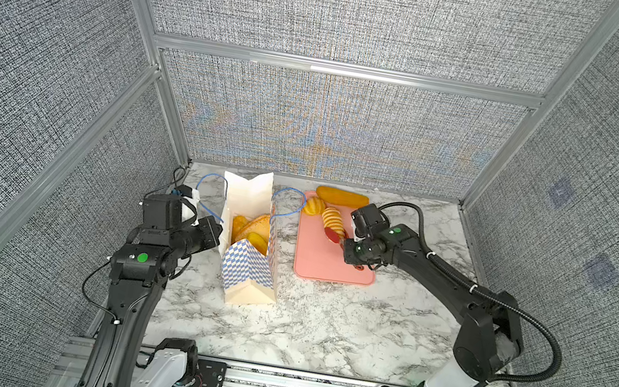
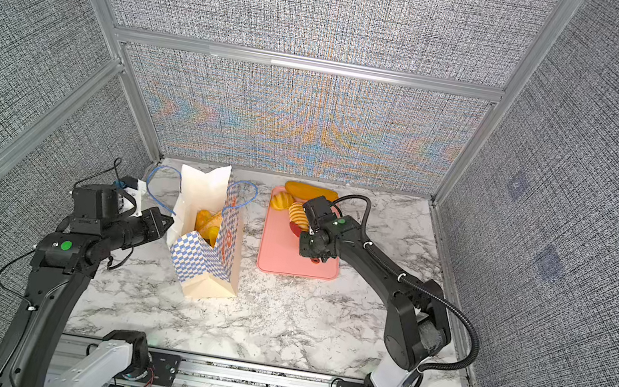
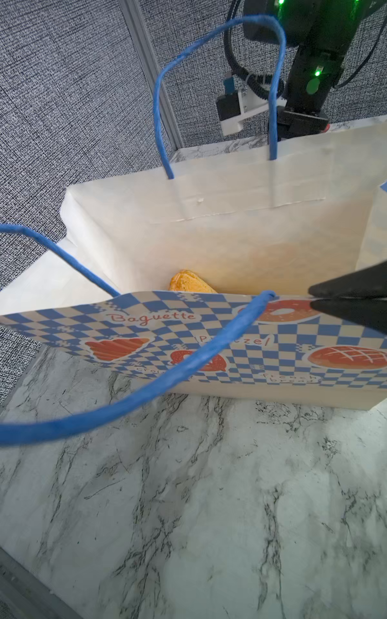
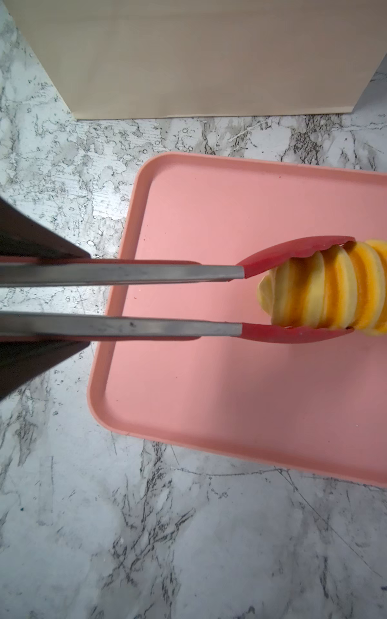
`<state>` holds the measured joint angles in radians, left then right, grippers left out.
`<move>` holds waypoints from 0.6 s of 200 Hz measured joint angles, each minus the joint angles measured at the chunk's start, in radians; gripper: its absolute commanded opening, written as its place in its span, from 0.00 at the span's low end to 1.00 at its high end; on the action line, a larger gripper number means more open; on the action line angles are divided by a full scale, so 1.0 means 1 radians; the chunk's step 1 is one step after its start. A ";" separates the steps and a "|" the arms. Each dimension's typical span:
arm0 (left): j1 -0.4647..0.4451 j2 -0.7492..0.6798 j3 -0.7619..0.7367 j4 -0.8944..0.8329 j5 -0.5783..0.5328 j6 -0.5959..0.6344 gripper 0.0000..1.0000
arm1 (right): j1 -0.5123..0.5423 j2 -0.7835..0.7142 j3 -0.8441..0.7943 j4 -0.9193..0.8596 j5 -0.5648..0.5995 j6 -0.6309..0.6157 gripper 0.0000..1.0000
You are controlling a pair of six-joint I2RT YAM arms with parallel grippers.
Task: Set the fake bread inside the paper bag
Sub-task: 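Squeeze the tongs shut on the spiral bread and lift it up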
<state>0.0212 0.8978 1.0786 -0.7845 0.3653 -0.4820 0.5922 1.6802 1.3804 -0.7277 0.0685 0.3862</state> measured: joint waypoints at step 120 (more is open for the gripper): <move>0.000 0.009 0.000 0.001 0.001 -0.001 0.11 | 0.002 -0.143 -0.014 -0.016 -0.003 0.011 0.34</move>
<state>0.0212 0.9070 1.0786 -0.7834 0.3660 -0.4828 0.5941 1.5375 1.3663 -0.7441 0.0654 0.3973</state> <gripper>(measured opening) 0.132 0.346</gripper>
